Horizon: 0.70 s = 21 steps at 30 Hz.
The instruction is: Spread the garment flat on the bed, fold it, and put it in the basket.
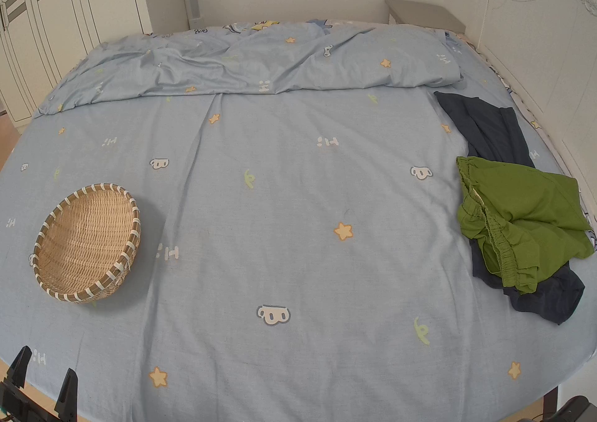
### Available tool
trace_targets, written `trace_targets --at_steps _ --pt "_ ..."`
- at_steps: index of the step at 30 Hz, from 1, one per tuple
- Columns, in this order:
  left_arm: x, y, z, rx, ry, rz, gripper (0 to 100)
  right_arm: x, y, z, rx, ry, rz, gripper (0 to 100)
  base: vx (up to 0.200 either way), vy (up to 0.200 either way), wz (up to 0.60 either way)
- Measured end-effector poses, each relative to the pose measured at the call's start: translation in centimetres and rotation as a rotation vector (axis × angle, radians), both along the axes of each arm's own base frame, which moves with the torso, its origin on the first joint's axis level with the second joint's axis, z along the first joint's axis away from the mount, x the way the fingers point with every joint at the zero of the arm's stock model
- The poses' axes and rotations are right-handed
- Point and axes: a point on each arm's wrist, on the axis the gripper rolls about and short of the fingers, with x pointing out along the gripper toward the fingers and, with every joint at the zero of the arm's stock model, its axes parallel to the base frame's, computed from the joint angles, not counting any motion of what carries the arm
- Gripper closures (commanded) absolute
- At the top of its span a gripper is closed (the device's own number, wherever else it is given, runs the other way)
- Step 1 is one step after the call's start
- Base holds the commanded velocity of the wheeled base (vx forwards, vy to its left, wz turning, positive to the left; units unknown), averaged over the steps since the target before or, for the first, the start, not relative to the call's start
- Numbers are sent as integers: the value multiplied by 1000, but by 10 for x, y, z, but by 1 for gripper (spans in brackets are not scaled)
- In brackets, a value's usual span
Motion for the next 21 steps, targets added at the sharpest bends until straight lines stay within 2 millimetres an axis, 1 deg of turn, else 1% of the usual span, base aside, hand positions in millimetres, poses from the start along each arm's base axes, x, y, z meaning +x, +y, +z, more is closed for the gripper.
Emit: trace_targets --at_steps 6,11,14,16,19,21 --pt "0 0 0 0 0 0 0 55 7 30 -52 154 -3 0 0 0 0" --pt "0 0 0 0 0 0 0 115 15 45 -93 285 -3 0 0 0 0" --pt "0 0 0 0 0 0 0 154 22 45 -118 365 -8 0 0 0 0" --pt "0 0 0 0 0 0 0 178 27 41 -138 413 -19 0 0 0 0" --pt "0 0 0 0 0 0 0 222 36 28 -186 490 -53 0 0 0 0" --pt "0 0 0 0 0 0 0 248 43 18 -217 529 -72 0 0 0 0"
